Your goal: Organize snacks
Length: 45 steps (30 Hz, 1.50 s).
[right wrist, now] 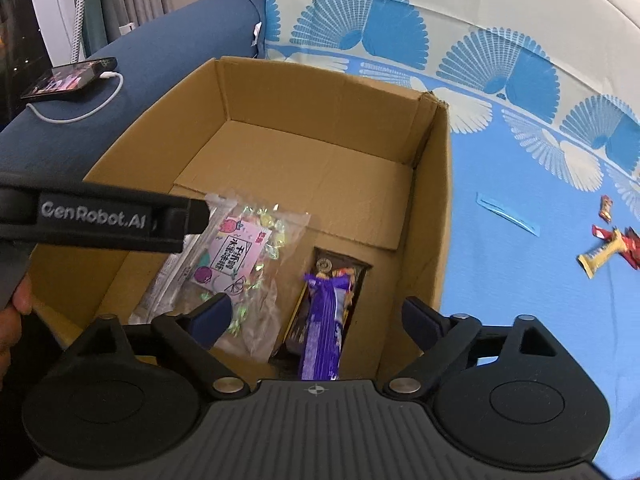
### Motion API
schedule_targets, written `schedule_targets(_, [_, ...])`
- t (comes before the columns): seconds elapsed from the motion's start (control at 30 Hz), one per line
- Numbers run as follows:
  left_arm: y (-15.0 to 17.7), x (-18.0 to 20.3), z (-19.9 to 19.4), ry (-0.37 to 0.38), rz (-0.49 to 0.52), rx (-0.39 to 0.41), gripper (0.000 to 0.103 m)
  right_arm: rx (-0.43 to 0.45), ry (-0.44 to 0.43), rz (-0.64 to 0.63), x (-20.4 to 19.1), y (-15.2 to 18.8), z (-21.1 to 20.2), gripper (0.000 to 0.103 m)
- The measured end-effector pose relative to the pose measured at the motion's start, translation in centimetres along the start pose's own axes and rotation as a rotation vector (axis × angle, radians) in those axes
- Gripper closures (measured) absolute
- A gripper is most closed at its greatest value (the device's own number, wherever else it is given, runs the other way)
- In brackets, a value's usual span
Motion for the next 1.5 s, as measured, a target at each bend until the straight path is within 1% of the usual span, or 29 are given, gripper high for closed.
schedule_targets(0.13, [1.4,0.0,-1.8,0.003,-0.01,-0.004,0.0,-0.006,-0.003,-0.005,-0.5,1.1,-1.7,0.004])
schedule_targets(0.2, [2.0,-0.1,-2.8,-0.004,-0.019,-0.003,0.0,0.001,0.001,-0.009,-0.8,1.6,-2.7,0.002])
schedule_targets(0.33, [3.2,-0.2,-4.8,-0.015,-0.041,-0.002,0.0,0.022,-0.002,-0.018,-1.3,2.6,-4.8,0.001])
schedule_targets(0.5, [4.6,-0.2,-7.4,-0.04,-0.038,0.022,0.0,0.071,0.009,-0.034,-1.8,3.6,-7.5,0.001])
schedule_targets(0.6, [5.4,0.0,-8.9,-0.042,-0.041,0.038,0.0,0.111,0.018,-0.031,-1.7,4.2,-9.3,0.0])
schedule_targets(0.73, [6.5,0.8,-10.8,-0.042,-0.018,0.064,0.0,0.156,0.018,-0.019,-1.7,5.2,-11.4,0.0])
schedule_targets(0.9, [7.9,1.9,-12.8,-0.03,0.016,0.087,0.0,0.197,0.019,-0.009,-1.7,6.4,-13.4,0.0])
schedule_targets(1.23, [9.8,2.6,-15.9,-0.028,0.016,0.128,0.0,0.264,0.035,0.025,-1.3,8.7,-16.6,0.0])
schedule_targets(1.5, [11.2,2.9,-17.7,-0.022,0.021,0.152,0.0,0.295,0.03,0.025,-1.9,9.9,-18.2,0.0])
Point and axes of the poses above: each gripper's, at about its wrist camera, not at the fingertips, and z roughly the way its jaws point, x to its right, y to its underside, the point moved 3 cm from there along z, roughly the way its jaws point, and after that the axes turned 1 degree about -x, right-handed, at the moved point
